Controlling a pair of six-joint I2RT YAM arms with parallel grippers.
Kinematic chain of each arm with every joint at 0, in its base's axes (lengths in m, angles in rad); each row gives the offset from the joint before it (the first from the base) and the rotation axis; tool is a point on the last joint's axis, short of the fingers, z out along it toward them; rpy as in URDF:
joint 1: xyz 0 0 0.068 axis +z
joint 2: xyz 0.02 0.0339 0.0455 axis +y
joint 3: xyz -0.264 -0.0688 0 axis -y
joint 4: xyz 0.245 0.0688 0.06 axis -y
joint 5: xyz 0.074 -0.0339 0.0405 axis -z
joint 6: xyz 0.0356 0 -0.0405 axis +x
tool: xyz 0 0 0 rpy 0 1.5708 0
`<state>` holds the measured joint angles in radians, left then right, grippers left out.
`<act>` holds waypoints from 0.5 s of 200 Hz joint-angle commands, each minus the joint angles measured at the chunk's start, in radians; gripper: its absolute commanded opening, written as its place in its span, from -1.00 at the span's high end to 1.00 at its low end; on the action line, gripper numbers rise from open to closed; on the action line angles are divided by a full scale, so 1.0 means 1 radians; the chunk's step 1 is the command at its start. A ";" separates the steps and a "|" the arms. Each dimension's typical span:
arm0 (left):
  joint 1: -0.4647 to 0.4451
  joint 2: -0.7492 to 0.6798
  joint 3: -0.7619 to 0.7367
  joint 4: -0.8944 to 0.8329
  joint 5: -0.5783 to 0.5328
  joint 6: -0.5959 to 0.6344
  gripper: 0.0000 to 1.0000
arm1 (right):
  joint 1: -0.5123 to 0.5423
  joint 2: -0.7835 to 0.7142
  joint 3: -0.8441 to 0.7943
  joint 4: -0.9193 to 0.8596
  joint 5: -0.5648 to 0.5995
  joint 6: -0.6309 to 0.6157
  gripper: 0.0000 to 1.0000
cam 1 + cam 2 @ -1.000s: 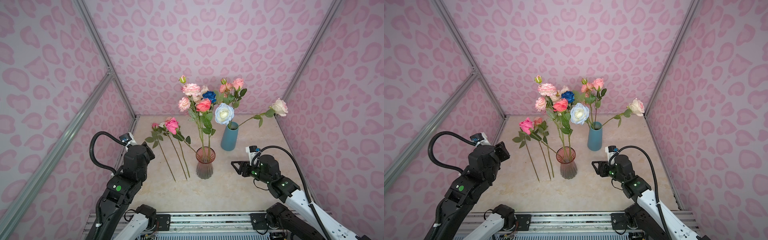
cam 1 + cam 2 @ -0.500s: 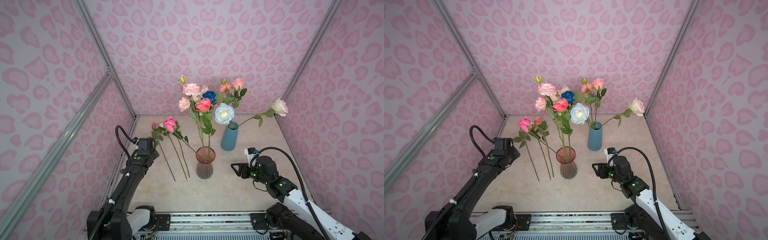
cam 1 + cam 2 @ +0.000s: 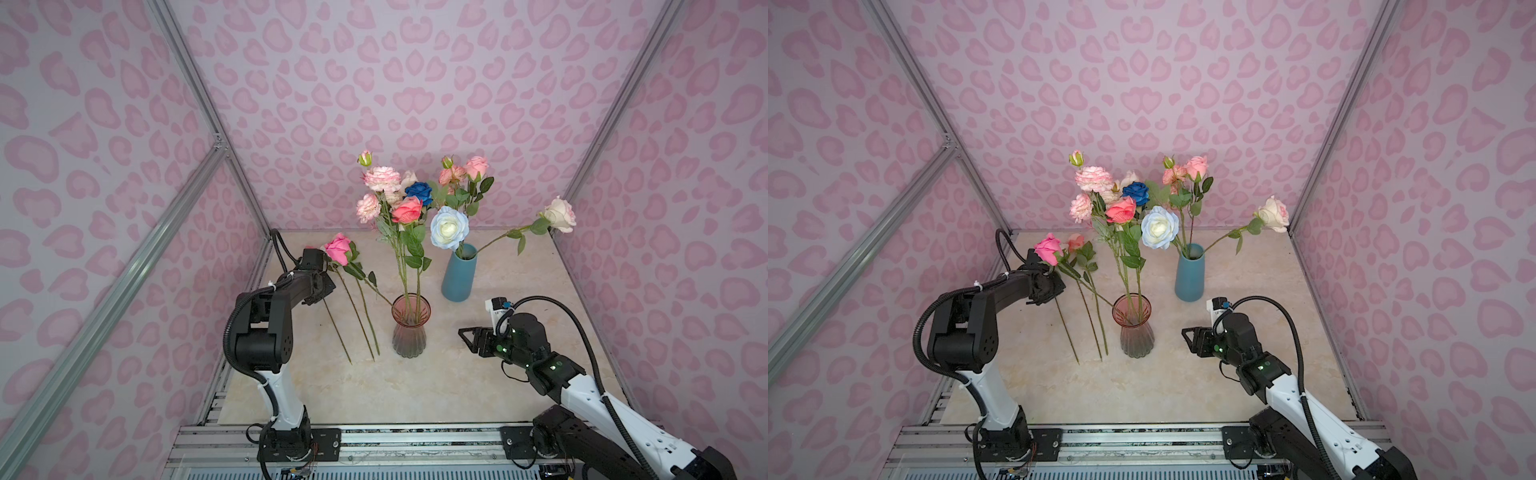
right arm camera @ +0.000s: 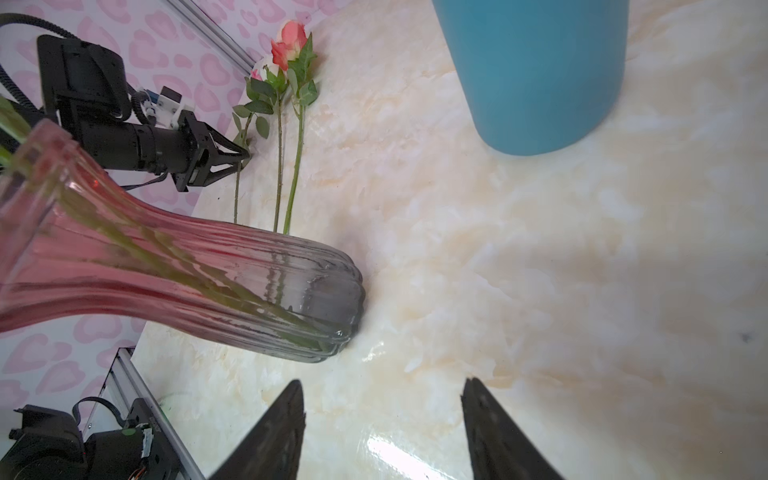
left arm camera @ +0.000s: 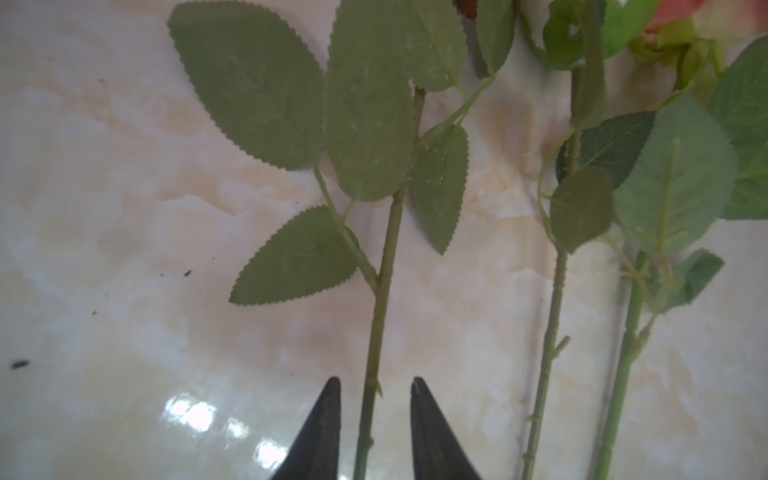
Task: Arrange the flowers into the vase
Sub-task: 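Move the left gripper back to the loose stems and grasp the hot-pink rose, then lift the hot-pink rose upright with the left gripper and carry it over the vase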
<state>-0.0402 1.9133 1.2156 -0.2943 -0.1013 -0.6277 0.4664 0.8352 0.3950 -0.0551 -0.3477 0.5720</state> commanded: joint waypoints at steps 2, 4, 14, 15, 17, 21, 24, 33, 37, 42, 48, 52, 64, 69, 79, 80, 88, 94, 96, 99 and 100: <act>0.002 0.027 0.029 -0.026 -0.011 0.020 0.65 | -0.002 -0.006 0.004 0.008 0.009 -0.013 -0.23; 0.002 0.028 0.029 -0.027 -0.014 0.021 0.66 | -0.002 -0.006 0.005 0.008 0.008 -0.013 -0.23; 0.002 0.028 0.026 -0.029 -0.019 0.027 0.77 | -0.003 -0.008 0.010 0.005 0.006 -0.014 -0.23; 0.002 0.028 0.025 -0.030 -0.019 0.027 0.78 | -0.001 -0.008 0.012 0.005 0.005 -0.014 -0.23; 0.002 0.027 0.023 -0.030 -0.020 0.028 0.81 | -0.003 -0.008 0.012 0.004 0.004 -0.014 -0.23; 0.002 0.021 0.020 -0.032 -0.021 0.028 0.87 | -0.003 -0.010 0.014 0.003 0.004 -0.015 -0.23; 0.002 0.016 0.016 -0.032 -0.022 0.029 0.90 | -0.004 -0.010 0.016 0.002 0.003 -0.015 -0.23; 0.002 -0.010 -0.002 -0.027 -0.023 0.034 0.93 | -0.003 -0.010 0.022 -0.003 0.001 -0.015 -0.23; 0.002 -0.025 -0.009 -0.027 -0.031 0.034 0.93 | -0.003 -0.010 0.024 -0.003 -0.001 -0.015 -0.23; 0.002 -0.044 -0.018 -0.030 -0.041 0.035 0.93 | -0.002 -0.010 0.027 -0.003 -0.003 -0.014 -0.23; 0.002 -0.076 -0.028 -0.032 -0.050 0.041 0.93 | -0.003 -0.010 0.028 -0.003 -0.008 -0.011 -0.22; 0.002 -0.097 -0.035 -0.035 -0.055 0.044 0.93 | -0.003 -0.010 0.030 -0.002 -0.011 -0.010 -0.22; 0.002 -0.168 -0.050 -0.051 -0.070 0.053 0.93 | -0.003 -0.010 0.032 0.002 -0.018 -0.002 -0.22; 0.001 -0.200 -0.057 -0.060 -0.074 0.059 0.93 | -0.002 -0.010 0.034 0.003 -0.021 -0.001 -0.22; -0.001 -0.265 -0.070 -0.077 -0.083 0.063 0.93 | -0.002 -0.012 0.033 0.008 -0.026 0.006 -0.21; -0.001 -0.273 -0.071 -0.078 -0.084 0.063 0.93 | -0.003 -0.012 0.034 0.008 -0.027 0.008 -0.21; -0.002 -0.335 -0.082 -0.093 -0.087 0.064 0.93 | 0.000 -0.015 0.035 0.011 -0.027 0.012 -0.21; -0.004 -0.388 -0.093 -0.101 -0.091 0.066 0.93 | 0.000 -0.020 0.035 0.011 -0.028 0.013 -0.21; -0.005 -0.404 -0.095 -0.103 -0.094 0.066 0.93 | 0.001 -0.020 0.035 0.011 -0.028 0.014 -0.21; -0.007 -0.432 -0.100 -0.108 -0.097 0.066 0.93 | 0.001 -0.023 0.035 0.011 -0.027 0.014 -0.21; -0.007 -0.444 -0.101 -0.111 -0.098 0.066 0.93 | 0.001 -0.024 0.036 0.012 -0.027 0.014 -0.21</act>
<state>-0.0418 1.6142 1.1397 -0.3561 -0.1596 -0.5770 0.4644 0.8215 0.4229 -0.0555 -0.3630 0.5724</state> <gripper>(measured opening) 0.070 0.605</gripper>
